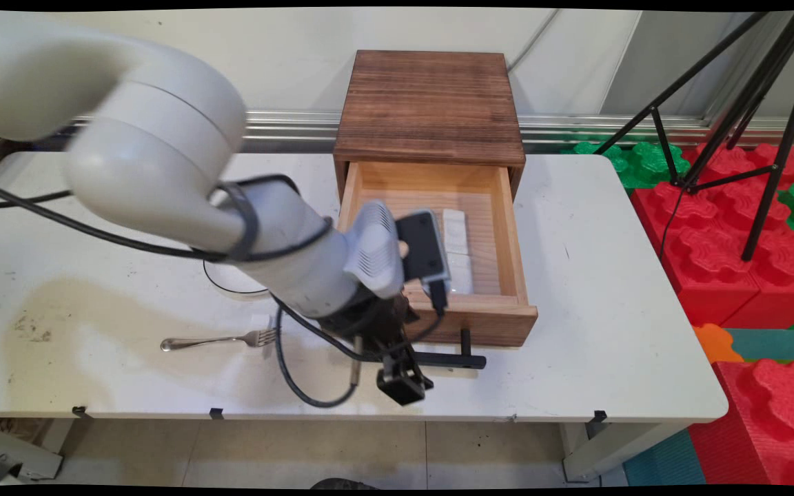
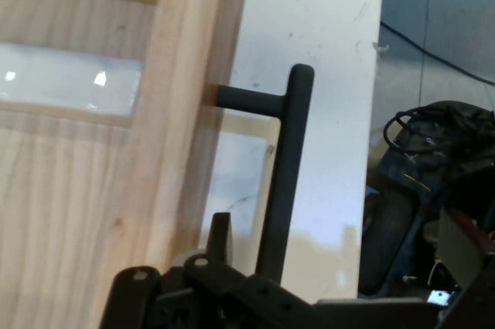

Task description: Pick up the knife from the left of the white plate

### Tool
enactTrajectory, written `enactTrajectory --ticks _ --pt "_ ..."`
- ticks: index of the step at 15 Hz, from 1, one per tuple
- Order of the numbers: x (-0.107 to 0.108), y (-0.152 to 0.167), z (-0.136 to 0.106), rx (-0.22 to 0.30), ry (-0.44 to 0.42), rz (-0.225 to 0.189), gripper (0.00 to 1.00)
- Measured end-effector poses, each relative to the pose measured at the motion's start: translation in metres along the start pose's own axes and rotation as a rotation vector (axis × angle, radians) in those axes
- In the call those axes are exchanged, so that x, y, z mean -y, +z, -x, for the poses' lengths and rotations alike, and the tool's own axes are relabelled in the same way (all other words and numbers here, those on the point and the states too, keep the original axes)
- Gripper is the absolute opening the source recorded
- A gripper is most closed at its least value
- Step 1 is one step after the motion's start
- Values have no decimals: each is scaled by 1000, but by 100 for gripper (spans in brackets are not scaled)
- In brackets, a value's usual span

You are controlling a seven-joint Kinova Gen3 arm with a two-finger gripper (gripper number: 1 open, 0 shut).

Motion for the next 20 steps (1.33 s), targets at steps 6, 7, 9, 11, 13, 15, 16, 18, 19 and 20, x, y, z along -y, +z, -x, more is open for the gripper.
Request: enactTrajectory --ticks 6,7,9,11,13,15,16,18,19,20 --pt "21 -48 21 -65 23 -20 100" --pt "25 -56 25 -75 23 -25 100" --pt "37 -74 36 -96 14 -39 100" --pt "44 -86 44 -108 2 -51 100" --pt "51 -97 53 -116 -11 -61 100" --pt "59 -110 64 -121 -28 -71 100" --pt "63 -116 69 -122 -31 -76 100" --pt "67 -125 78 -124 -38 -84 100" --pt "69 -128 81 -125 -41 -87 100" --pt "71 -133 87 -127 -49 -91 100"
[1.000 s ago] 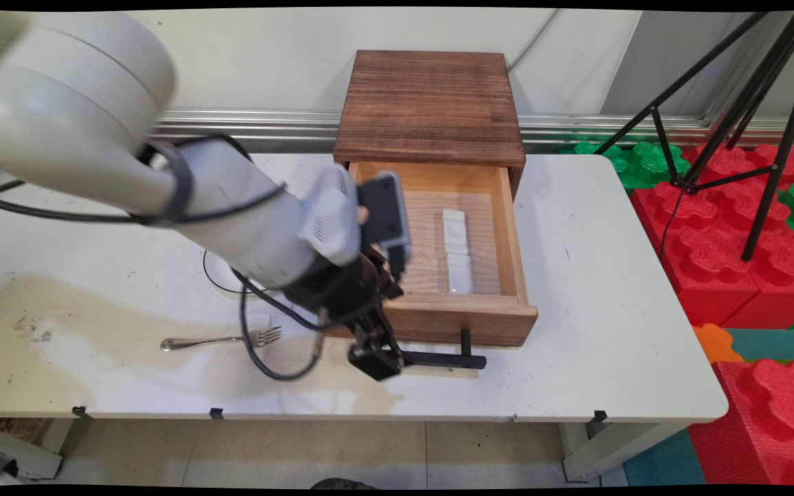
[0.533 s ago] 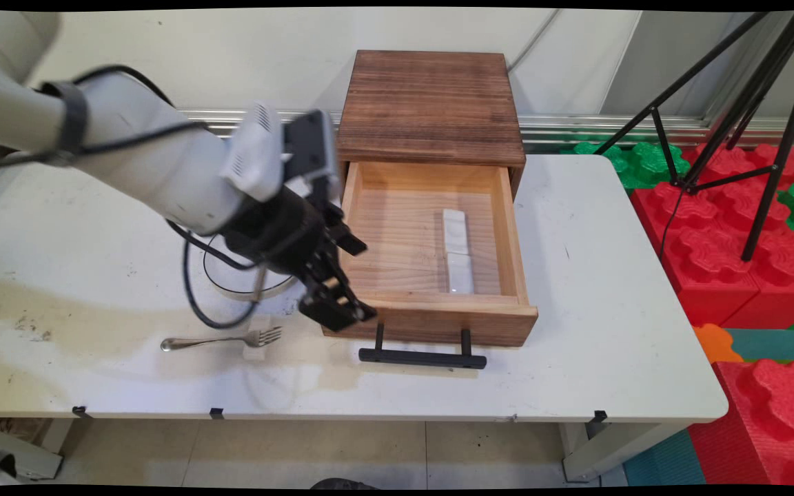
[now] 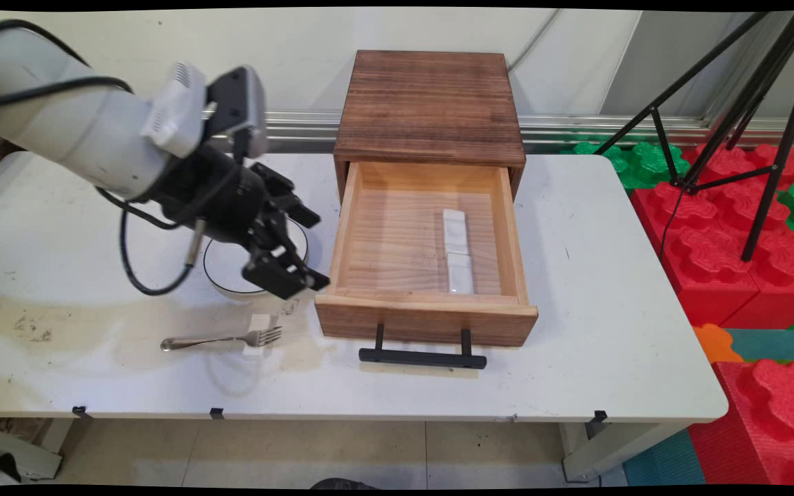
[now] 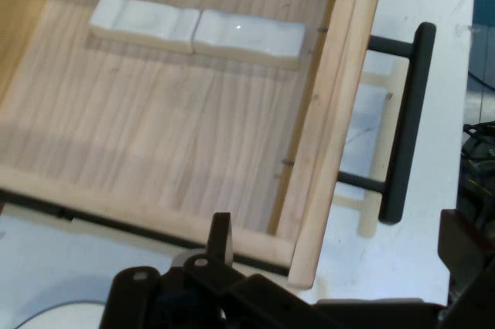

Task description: Pick up the knife from the left of the white plate

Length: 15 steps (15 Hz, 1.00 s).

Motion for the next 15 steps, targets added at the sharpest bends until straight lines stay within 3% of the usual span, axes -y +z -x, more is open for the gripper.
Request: enactTrajectory --ticks 6,15 --pt "14 -21 19 -18 -16 -12 100" --pt "28 -28 23 -50 -31 -26 100"
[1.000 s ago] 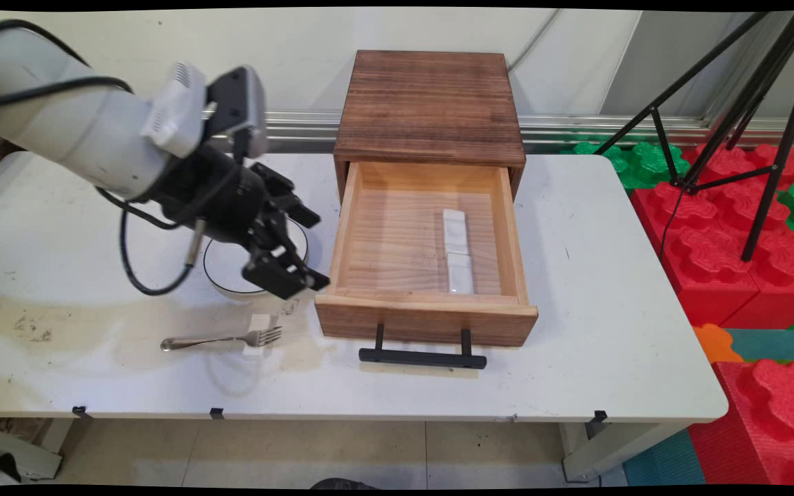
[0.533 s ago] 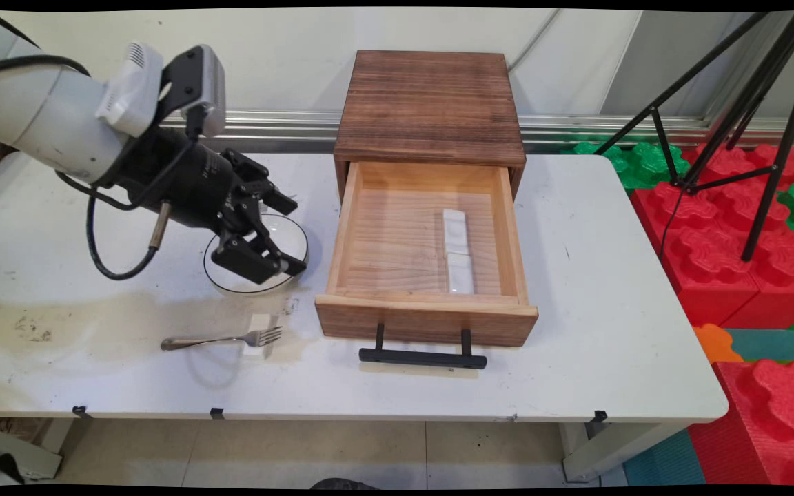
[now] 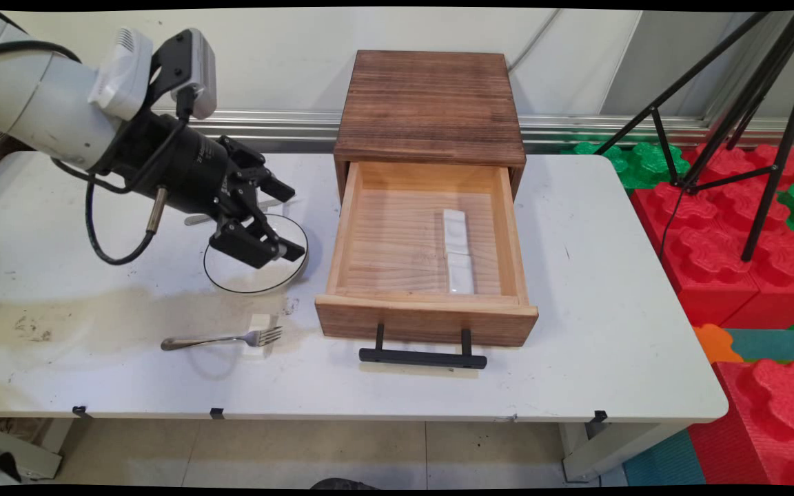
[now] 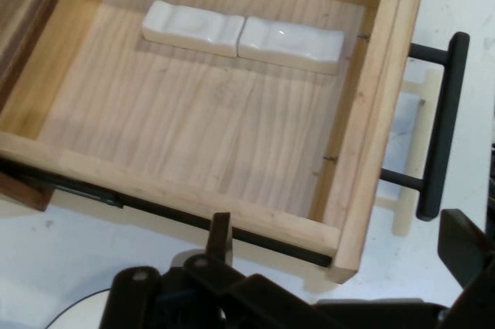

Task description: Pick up the knife from the left of the white plate

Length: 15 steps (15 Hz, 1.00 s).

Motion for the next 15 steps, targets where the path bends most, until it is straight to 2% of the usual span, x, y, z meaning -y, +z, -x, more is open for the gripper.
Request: enactTrajectory --ticks 4,9,14,15 --pt "17 1 -1 8 -12 -32 100" --pt "59 3 -1 33 -36 -106 100" --pt "102 9 9 98 -80 -172 100" --pt "114 12 14 125 -85 -181 100"
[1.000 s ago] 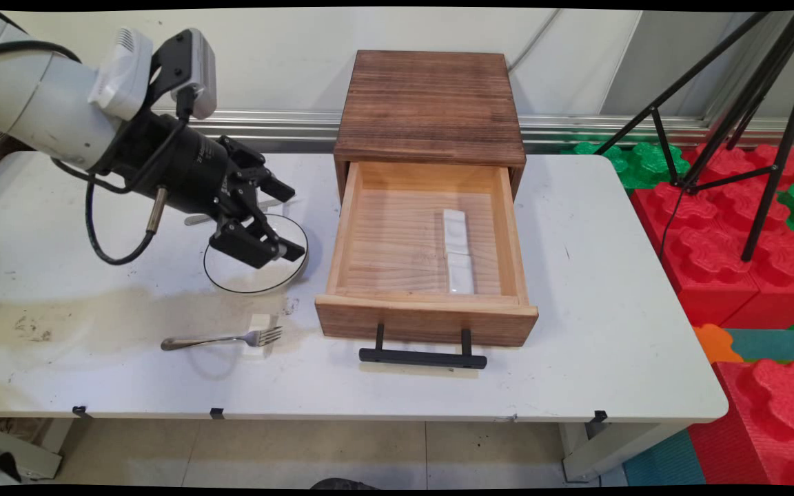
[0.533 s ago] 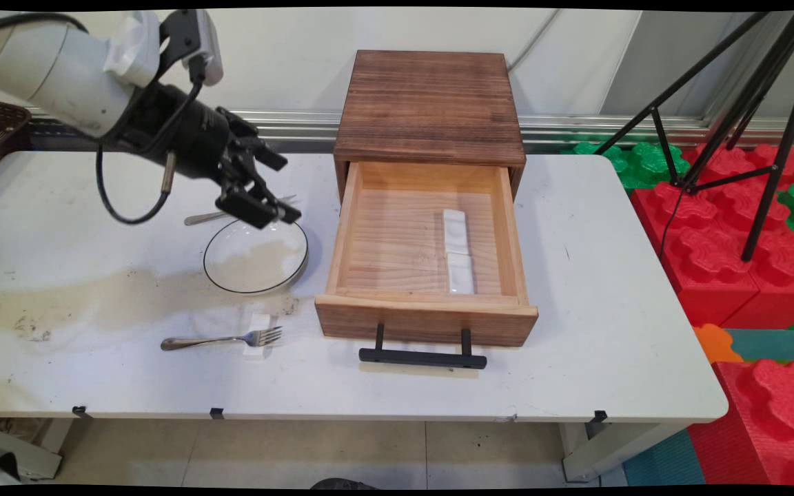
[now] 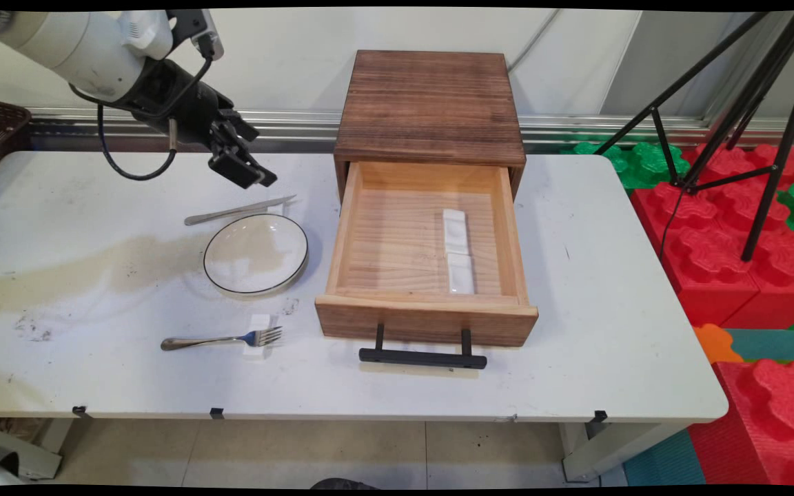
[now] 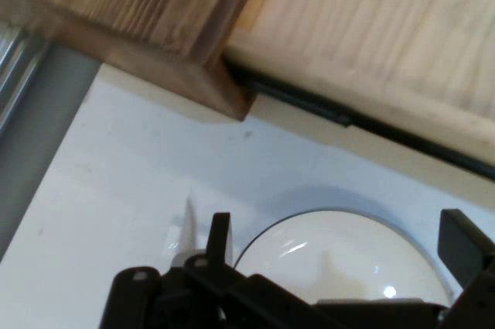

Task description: Pick up the knife from the left of the white plate

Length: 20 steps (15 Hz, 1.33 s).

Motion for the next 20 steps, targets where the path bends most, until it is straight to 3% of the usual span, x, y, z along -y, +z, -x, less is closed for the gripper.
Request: enactTrajectory --ticks 9,20 --pt "65 37 12 160 56 -19 100" --pt "127 108 26 336 137 14 100"
